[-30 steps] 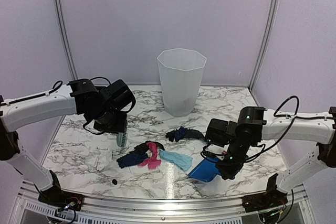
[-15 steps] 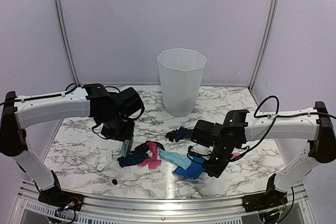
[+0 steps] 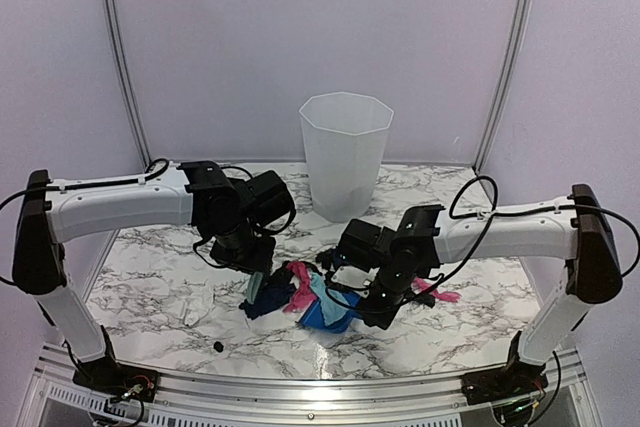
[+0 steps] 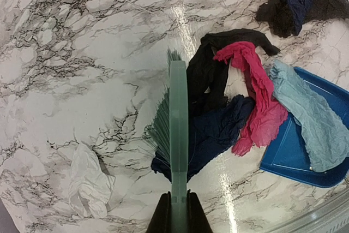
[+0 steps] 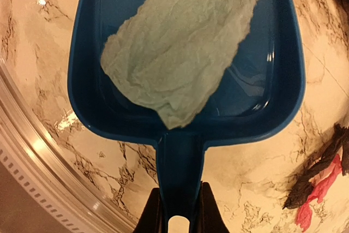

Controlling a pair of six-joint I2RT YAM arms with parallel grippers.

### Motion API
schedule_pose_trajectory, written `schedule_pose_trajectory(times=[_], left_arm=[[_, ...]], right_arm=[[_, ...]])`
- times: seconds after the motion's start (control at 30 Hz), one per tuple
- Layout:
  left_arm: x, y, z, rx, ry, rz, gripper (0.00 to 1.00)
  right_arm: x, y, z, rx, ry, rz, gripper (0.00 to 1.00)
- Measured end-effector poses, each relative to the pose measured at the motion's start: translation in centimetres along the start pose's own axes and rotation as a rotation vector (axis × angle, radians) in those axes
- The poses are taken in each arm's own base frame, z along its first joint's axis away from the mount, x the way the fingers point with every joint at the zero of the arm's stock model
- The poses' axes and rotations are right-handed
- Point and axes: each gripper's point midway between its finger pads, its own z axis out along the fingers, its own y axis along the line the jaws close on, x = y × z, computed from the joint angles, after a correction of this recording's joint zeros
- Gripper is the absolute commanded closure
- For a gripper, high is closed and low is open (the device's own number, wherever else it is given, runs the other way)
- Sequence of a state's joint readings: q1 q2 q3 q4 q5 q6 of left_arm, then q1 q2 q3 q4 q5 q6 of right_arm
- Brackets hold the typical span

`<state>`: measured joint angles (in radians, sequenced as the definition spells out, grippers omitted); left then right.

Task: Sweep away the paper scraps from the table

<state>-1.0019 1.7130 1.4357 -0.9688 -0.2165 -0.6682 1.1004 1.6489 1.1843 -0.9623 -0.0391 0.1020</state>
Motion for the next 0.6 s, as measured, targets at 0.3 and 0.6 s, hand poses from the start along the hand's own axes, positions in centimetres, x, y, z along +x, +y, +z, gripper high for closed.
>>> schedule_pose_trajectory(times=[0.3, 0.6], left_arm=[[1.4, -2.0, -0.3, 0.046, 0.025, 0.033, 1.0], [1.7, -2.0, -2.1, 0.086, -0.002, -0.014, 1.0]], right_arm=[[-1.7, 0.1, 1.1, 0.0, -0.014, -0.006, 1.0], [-1.4, 0.1, 1.3, -0.002, -0.009, -0.01, 1.0]])
